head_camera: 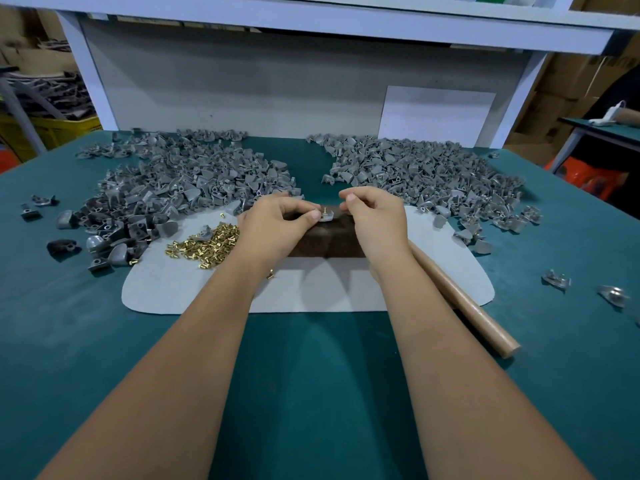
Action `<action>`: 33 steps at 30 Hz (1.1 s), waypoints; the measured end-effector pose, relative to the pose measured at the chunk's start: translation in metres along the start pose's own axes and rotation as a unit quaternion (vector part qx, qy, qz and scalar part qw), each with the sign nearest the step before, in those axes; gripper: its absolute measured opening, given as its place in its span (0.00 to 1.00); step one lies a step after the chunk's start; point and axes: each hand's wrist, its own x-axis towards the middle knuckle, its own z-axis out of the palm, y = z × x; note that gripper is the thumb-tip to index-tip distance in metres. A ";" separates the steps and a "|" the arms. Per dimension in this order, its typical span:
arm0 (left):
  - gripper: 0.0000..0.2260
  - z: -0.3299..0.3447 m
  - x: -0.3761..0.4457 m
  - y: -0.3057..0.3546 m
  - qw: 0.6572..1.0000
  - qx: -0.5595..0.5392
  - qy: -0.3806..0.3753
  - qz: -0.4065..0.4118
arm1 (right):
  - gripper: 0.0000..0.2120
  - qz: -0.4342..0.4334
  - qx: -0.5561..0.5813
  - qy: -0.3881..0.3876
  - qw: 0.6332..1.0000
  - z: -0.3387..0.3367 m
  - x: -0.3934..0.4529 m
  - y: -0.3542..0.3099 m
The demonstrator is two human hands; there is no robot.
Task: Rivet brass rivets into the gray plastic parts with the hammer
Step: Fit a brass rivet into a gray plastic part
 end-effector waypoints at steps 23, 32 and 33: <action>0.03 -0.001 0.001 0.000 0.999 -0.014 -0.029 0.016 | 0.07 -0.109 -0.151 -0.034 0.982 0.011 -0.008 0.004; 0.10 -0.001 0.002 -0.002 1.000 0.004 -0.017 0.020 | 0.08 -0.106 -0.167 -0.032 0.980 0.010 -0.011 0.003; 0.11 -0.001 0.001 -0.002 1.000 0.008 -0.016 0.023 | 0.07 -0.105 -0.173 -0.035 0.979 0.009 -0.011 0.003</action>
